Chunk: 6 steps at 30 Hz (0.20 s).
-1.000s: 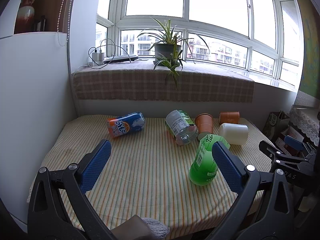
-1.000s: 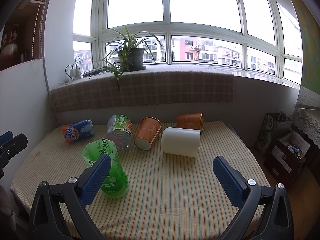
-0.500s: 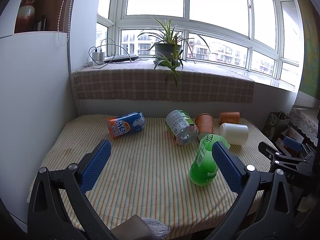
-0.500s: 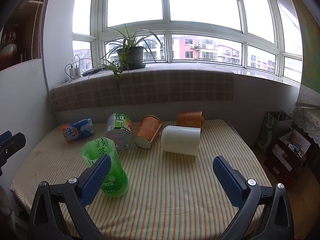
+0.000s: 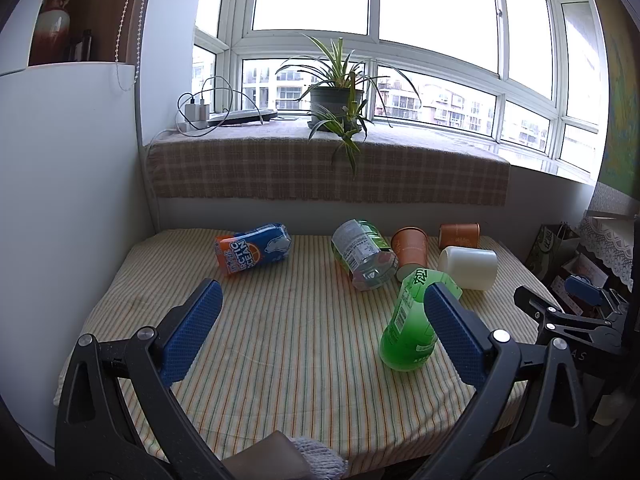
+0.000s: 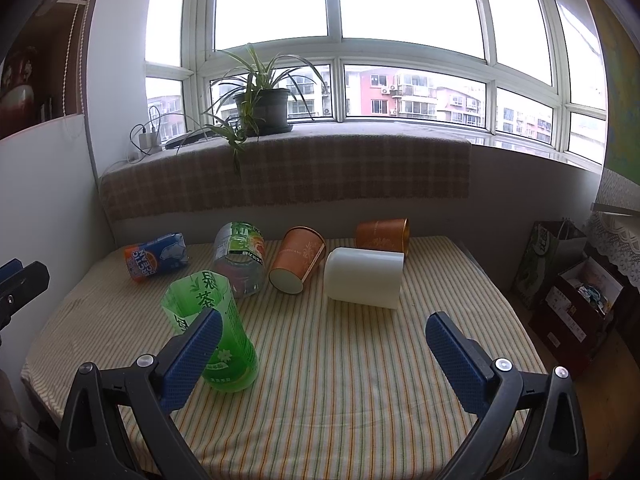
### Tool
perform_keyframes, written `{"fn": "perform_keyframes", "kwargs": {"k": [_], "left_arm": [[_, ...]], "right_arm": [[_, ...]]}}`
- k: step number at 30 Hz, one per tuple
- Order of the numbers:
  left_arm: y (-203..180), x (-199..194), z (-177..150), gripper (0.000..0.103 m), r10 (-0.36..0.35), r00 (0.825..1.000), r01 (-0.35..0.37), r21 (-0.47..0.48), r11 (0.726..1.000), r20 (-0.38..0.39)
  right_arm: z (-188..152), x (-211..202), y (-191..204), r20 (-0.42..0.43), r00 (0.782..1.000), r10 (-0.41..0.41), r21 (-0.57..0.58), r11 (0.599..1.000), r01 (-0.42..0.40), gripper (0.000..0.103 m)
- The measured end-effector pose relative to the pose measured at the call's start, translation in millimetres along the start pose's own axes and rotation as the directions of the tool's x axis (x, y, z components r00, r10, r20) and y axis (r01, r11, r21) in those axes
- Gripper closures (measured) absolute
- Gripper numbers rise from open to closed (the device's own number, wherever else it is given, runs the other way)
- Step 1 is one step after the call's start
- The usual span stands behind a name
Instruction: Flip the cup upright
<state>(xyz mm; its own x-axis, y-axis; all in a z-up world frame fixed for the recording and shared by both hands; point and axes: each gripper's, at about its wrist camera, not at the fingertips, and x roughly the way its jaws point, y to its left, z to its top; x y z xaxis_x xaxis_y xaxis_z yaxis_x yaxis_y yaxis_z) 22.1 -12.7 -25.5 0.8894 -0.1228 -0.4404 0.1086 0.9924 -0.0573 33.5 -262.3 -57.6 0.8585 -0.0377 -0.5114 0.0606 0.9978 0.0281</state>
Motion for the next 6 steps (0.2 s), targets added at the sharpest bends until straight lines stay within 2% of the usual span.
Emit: {"fn": "perform_keyframes", "kwargs": {"k": [6], "left_arm": [[2.3, -1.1, -0.6, 0.001, 0.006, 1.000, -0.006, 0.004, 1.000, 0.012]], "right_arm": [[-2.8, 5.7, 0.5, -0.015, 1.000, 0.002, 0.002, 1.000, -0.002, 0.000]]}}
